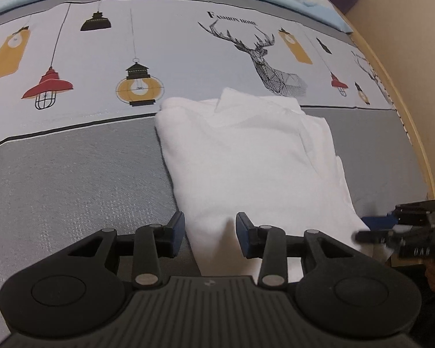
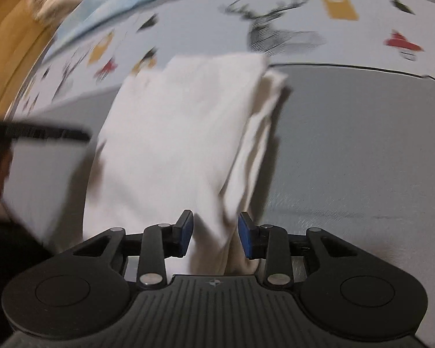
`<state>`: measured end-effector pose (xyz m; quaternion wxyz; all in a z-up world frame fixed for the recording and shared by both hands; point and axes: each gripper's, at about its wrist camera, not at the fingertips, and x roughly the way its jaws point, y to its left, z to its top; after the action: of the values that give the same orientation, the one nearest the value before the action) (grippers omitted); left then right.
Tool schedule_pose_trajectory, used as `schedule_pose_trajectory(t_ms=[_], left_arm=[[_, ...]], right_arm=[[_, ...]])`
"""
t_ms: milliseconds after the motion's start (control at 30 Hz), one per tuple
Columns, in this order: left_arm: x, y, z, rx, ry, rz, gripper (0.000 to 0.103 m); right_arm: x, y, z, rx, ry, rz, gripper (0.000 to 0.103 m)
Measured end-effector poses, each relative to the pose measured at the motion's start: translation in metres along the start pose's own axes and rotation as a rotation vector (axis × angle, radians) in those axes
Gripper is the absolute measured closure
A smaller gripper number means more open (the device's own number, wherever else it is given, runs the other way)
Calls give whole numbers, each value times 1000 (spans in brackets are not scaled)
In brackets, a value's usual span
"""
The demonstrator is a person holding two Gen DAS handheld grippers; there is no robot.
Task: Fold small clothes
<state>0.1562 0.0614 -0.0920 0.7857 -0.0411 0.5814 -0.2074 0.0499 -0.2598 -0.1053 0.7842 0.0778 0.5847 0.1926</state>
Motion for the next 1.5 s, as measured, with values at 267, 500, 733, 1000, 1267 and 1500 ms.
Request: schedule_pose_trajectory(t_ms=[267, 500, 733, 1000, 1267, 1500], left_arm=[[7, -9, -5, 10, 16, -12, 53], [38, -19, -18, 94, 117, 35, 43], [34, -6, -16, 51, 98, 58, 34], [29, 13, -4, -122, 26, -71, 34], [65, 22, -8, -237, 72, -120, 35], [66, 22, 1, -211, 14, -131, 61]], right_arm=[[-7, -20, -10, 40, 37, -74, 98], [-1, -14, 4, 46, -3, -37, 57], [16, -27, 6, 21, 77, -144, 59], [-8, -47, 36, 265, -221, 33, 48], [46, -59, 46, 353, -105, -36, 47], [54, -58, 58, 397, -133, 15, 70]])
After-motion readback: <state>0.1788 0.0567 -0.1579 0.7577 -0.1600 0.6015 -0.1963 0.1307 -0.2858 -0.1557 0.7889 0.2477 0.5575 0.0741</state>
